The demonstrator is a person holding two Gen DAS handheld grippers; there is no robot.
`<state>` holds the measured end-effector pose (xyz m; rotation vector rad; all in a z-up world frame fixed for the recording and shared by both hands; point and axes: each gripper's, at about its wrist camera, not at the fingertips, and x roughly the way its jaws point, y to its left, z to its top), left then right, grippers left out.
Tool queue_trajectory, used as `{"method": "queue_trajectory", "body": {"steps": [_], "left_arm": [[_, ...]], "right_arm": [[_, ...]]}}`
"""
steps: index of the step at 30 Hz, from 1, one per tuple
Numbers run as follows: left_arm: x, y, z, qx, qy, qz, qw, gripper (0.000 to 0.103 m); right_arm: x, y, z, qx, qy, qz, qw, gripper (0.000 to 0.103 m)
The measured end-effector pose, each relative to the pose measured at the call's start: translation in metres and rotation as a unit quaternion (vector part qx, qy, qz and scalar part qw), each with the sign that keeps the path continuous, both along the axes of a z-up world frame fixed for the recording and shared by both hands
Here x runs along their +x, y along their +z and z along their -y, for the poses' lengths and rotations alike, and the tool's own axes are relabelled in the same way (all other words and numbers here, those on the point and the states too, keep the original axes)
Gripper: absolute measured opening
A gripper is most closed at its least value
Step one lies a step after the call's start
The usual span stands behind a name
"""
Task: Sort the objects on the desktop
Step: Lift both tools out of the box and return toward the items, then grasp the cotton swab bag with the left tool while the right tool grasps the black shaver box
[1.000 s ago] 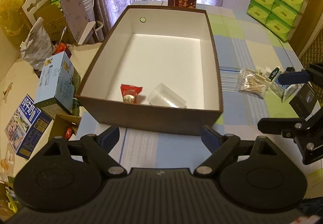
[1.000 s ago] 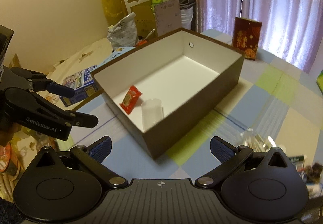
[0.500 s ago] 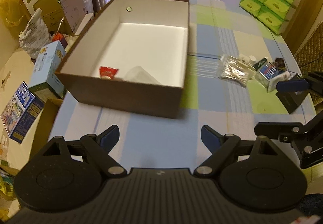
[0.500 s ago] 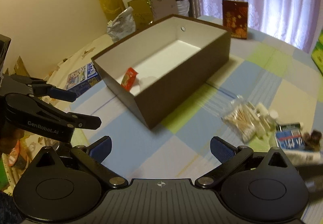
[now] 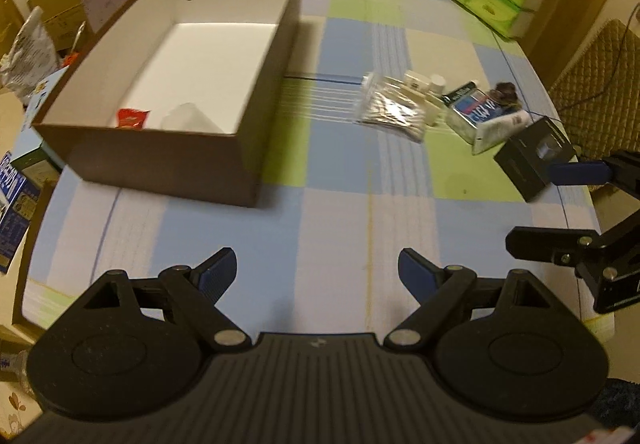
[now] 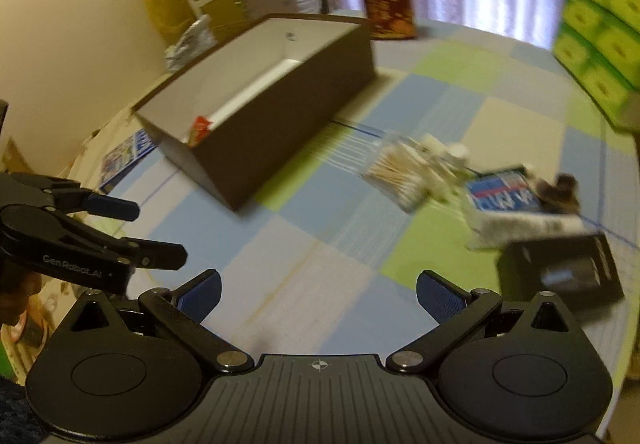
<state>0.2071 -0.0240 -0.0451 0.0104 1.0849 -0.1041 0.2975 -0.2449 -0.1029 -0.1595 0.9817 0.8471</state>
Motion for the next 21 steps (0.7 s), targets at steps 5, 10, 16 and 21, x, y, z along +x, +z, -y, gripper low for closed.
{"method": "queue_trajectory", "body": {"steps": [5, 10, 16, 21], "left_arm": [[0.011, -0.006, 0.023, 0.0, -0.021, -0.001, 0.9998, 0.085], [0.024, -0.012, 0.043, -0.002, -0.039, -0.001, 0.9992, 0.085], [0.043, -0.021, 0.067, -0.003, -0.057, -0.002, 0.9984, 0.085], [0.06, -0.028, 0.08, 0.0, -0.069, -0.004, 0.9976, 0.085]], "right_arm": [[0.013, -0.003, 0.026, -0.003, -0.042, -0.005, 0.999, 0.101], [0.024, -0.005, 0.052, -0.007, -0.075, -0.003, 0.997, 0.101], [0.037, -0.009, 0.077, -0.012, -0.105, -0.001, 0.994, 0.101], [0.051, -0.016, 0.091, -0.017, -0.126, -0.003, 0.992, 0.101]]}}
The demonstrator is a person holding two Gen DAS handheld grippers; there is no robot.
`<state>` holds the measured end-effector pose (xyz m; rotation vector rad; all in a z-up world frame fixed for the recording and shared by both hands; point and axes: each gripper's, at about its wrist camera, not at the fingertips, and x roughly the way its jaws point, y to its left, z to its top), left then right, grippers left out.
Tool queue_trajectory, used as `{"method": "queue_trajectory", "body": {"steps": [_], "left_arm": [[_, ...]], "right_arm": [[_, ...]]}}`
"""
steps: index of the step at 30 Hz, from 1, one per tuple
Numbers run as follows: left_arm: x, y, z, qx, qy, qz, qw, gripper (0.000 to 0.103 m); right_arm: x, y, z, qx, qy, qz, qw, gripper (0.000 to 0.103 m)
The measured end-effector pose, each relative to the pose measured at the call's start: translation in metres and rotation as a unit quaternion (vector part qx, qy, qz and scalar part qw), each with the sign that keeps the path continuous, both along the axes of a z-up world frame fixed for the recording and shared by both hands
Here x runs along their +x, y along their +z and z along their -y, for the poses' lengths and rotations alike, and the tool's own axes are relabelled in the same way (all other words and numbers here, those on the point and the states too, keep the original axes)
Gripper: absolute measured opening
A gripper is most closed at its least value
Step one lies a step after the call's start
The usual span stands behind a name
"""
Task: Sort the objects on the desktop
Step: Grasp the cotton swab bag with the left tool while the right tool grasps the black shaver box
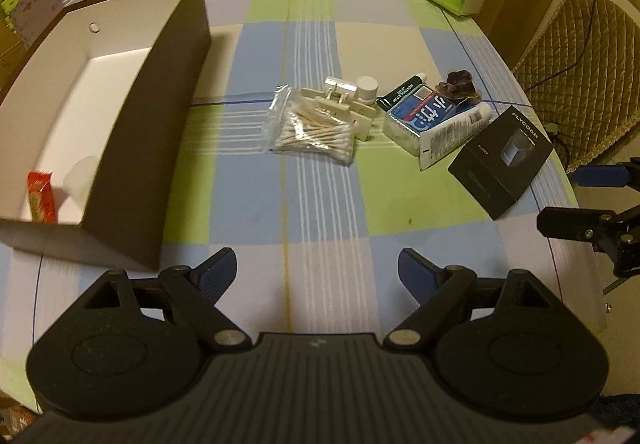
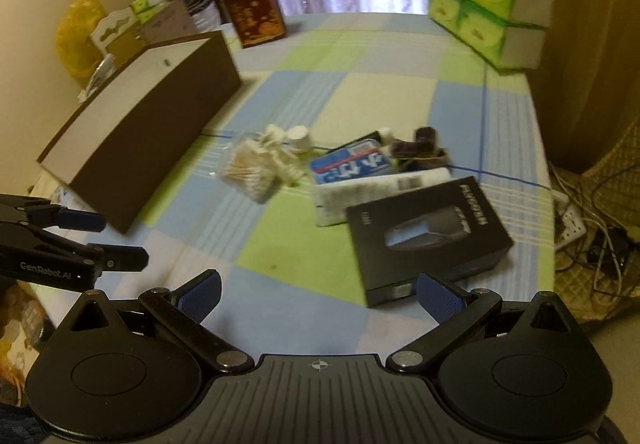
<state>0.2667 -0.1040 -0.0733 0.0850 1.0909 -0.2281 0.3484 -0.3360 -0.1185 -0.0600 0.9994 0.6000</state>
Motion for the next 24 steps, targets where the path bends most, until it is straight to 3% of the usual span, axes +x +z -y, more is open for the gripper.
{"method": "queue_trajectory", "body": {"steps": [6, 10, 15, 19, 24], "left_arm": [[0.021, -0.01, 0.007, 0.006, -0.008, -0.008, 0.9999, 0.085], [0.037, -0.016, 0.009, 0.012, -0.016, -0.009, 0.9998, 0.085], [0.062, -0.024, 0.012, 0.022, -0.033, -0.009, 0.9992, 0.085], [0.082, -0.032, 0.014, 0.028, -0.047, -0.01, 0.9985, 0.085], [0.102, -0.04, 0.014, 0.028, -0.057, -0.009, 0.9979, 0.086]], "right_arm": [[0.017, -0.011, 0.009, 0.0, -0.04, -0.033, 0.999, 0.101], [0.035, -0.019, 0.011, 0.024, -0.115, -0.075, 0.99, 0.101], [0.062, -0.032, 0.014, 0.031, -0.244, -0.11, 0.963, 0.101], [0.078, -0.042, 0.012, 0.041, -0.332, -0.123, 0.935, 0.101], [0.094, -0.053, 0.013, 0.035, -0.4, -0.123, 0.908, 0.101]]}}
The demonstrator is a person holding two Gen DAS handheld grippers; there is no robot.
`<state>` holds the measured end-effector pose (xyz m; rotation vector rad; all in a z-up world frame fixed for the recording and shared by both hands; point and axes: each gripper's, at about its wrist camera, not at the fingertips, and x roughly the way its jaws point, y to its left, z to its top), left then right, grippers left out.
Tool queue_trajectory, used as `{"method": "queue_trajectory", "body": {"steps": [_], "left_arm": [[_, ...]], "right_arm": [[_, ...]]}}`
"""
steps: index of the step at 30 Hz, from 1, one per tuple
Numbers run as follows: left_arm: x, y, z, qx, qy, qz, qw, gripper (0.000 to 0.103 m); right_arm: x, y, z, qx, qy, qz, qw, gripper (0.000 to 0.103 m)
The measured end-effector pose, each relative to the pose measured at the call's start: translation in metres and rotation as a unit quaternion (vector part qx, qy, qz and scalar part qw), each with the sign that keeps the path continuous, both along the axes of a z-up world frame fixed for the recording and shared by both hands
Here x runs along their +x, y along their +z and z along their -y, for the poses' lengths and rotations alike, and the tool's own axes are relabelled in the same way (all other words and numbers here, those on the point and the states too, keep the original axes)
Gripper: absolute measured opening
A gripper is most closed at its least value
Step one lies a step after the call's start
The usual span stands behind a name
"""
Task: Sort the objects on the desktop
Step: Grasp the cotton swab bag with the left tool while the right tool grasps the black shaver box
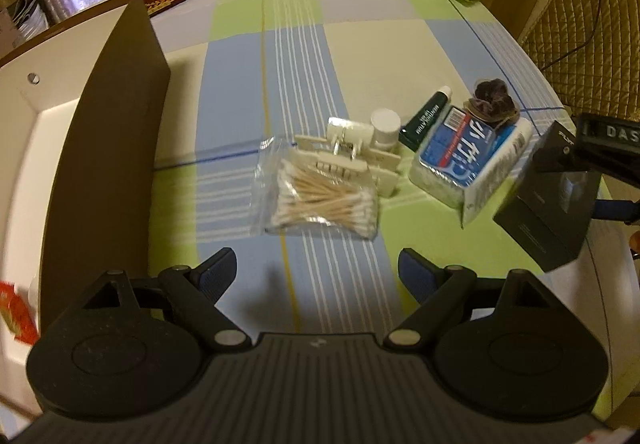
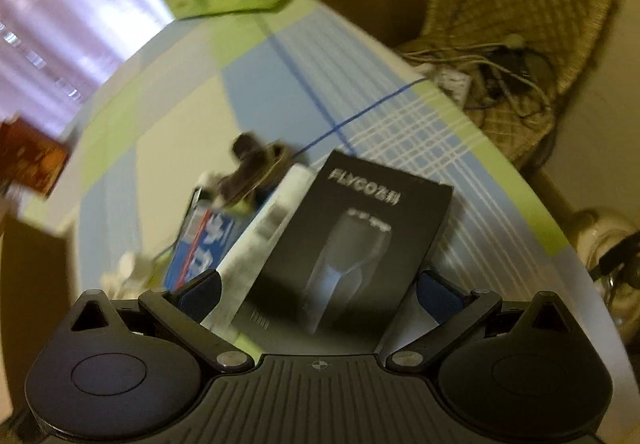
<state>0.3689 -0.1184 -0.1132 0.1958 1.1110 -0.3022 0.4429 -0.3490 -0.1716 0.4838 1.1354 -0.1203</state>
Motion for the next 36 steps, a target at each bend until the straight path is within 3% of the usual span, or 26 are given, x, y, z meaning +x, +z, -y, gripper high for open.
{"method": "queue_trajectory", "body": {"steps": [4, 10, 17, 22, 24, 27, 31, 36], "left_arm": [[0.011, -0.007, 0.001, -0.004, -0.01, -0.001, 0.9999, 0.087], [0.026, -0.021, 0.005, -0.003, -0.018, 0.003, 0.9998, 0.09], [0.043, -0.039, 0.013, 0.013, -0.04, 0.004, 0.9991, 0.093], [0.051, -0.049, 0.017, 0.004, -0.053, -0.004, 0.9986, 0.093], [0.053, -0.053, 0.017, 0.002, -0.054, -0.005, 0.9985, 0.087], [0.051, -0.053, 0.013, -0.021, -0.055, -0.011, 0.9982, 0.07], [0.036, -0.05, 0.011, -0.015, -0.059, -0.004, 0.9981, 0.069], [0.008, -0.049, 0.004, -0.017, -0.043, -0.025, 0.9986, 0.069]], "right_arm": [[0.007, -0.013, -0.002, -0.021, 0.004, -0.018, 1.0, 0.101], [0.008, -0.018, 0.002, -0.034, 0.092, -0.015, 0.995, 0.097], [0.003, -0.021, 0.019, -0.023, 0.212, -0.017, 0.977, 0.094], [-0.006, -0.021, 0.021, -0.052, 0.264, -0.011, 0.963, 0.09], [-0.008, -0.022, 0.021, -0.062, 0.273, -0.009, 0.96, 0.089], [-0.012, -0.023, 0.023, -0.071, 0.276, -0.007, 0.959, 0.089], [-0.011, -0.026, 0.02, -0.077, 0.271, -0.005, 0.959, 0.089], [-0.012, -0.026, 0.018, -0.09, 0.269, 0.003, 0.959, 0.09]]}}
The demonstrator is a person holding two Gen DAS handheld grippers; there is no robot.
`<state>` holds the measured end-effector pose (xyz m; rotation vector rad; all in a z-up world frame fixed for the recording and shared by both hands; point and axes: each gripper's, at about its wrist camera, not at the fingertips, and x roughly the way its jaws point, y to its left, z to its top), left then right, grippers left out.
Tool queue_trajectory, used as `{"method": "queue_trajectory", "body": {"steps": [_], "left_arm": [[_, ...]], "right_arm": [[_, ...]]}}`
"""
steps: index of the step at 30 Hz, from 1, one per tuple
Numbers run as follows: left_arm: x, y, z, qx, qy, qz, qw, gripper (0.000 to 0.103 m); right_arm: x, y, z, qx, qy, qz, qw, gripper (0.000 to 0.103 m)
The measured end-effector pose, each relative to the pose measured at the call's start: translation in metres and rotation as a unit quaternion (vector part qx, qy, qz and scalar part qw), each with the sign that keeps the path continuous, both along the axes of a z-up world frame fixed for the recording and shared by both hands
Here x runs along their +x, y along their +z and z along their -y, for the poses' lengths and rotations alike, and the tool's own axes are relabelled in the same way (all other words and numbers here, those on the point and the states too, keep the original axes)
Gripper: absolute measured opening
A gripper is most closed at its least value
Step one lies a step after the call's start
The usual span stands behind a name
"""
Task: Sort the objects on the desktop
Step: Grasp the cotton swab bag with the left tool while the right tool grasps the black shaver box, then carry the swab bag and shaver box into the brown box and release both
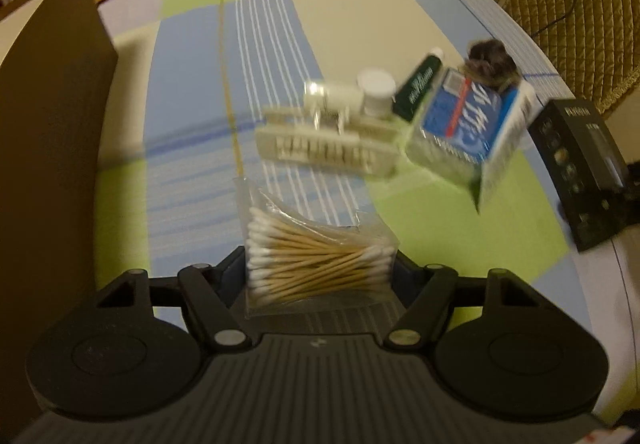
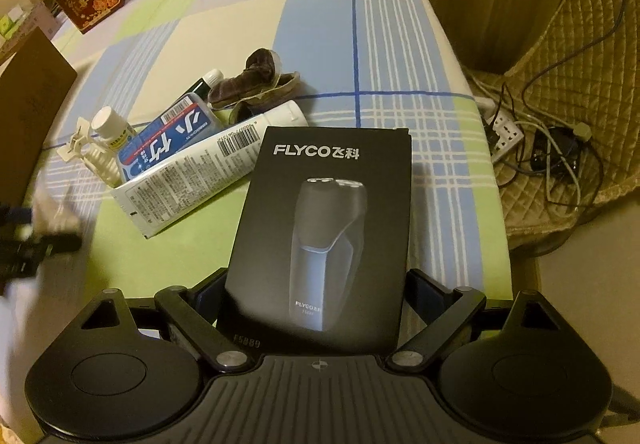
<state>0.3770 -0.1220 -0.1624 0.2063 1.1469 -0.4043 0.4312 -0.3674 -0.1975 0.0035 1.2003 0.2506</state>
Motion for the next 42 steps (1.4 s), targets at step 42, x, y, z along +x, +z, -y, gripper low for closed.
{"method": "queue_trajectory", "body": {"steps": [42], "left_arm": [[-0.132, 0.142, -0.072, -0.046, 0.136, 0.118, 0.9826, 0.069]], "right_arm": [[-0.091, 0.101, -0.122, 0.104, 0.211, 0.087, 0.968, 0.076]]}}
